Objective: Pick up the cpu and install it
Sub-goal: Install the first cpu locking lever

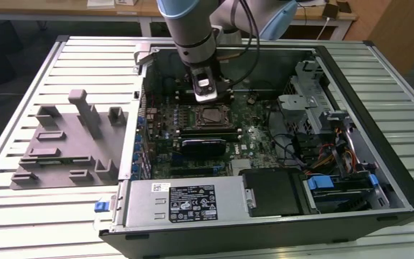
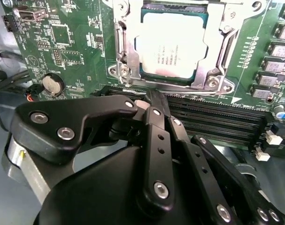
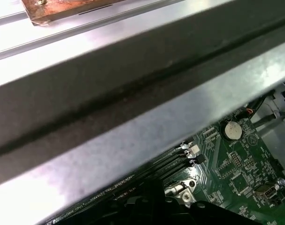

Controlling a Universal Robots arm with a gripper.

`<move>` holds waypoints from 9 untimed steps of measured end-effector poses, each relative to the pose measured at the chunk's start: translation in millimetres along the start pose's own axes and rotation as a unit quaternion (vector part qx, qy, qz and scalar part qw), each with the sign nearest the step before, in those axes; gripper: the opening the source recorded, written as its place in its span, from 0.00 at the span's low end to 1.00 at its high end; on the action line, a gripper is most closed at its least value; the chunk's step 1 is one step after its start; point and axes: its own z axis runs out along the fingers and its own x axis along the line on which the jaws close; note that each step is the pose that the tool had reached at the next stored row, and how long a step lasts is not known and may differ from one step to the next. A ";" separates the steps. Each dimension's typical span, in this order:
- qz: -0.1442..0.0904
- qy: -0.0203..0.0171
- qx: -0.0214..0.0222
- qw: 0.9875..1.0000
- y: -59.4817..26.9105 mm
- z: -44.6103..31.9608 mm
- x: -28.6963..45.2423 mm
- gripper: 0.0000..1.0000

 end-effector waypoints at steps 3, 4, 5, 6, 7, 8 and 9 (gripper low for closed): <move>0.004 -0.004 0.003 1.000 -0.3 0.9 0.2 0.11; 0.005 -0.005 0.004 1.000 -0.4 1.3 0.2 0.11; 0.007 -0.006 0.005 1.000 -0.4 1.6 0.3 0.11; 0.008 -0.007 0.006 1.000 -0.5 1.8 0.3 0.11; 0.009 -0.009 0.007 1.000 -0.6 2.0 0.4 0.11; 0.010 -0.009 0.008 1.000 -0.7 2.3 0.4 0.11; 0.011 -0.010 0.008 1.000 -0.7 2.6 0.4 0.11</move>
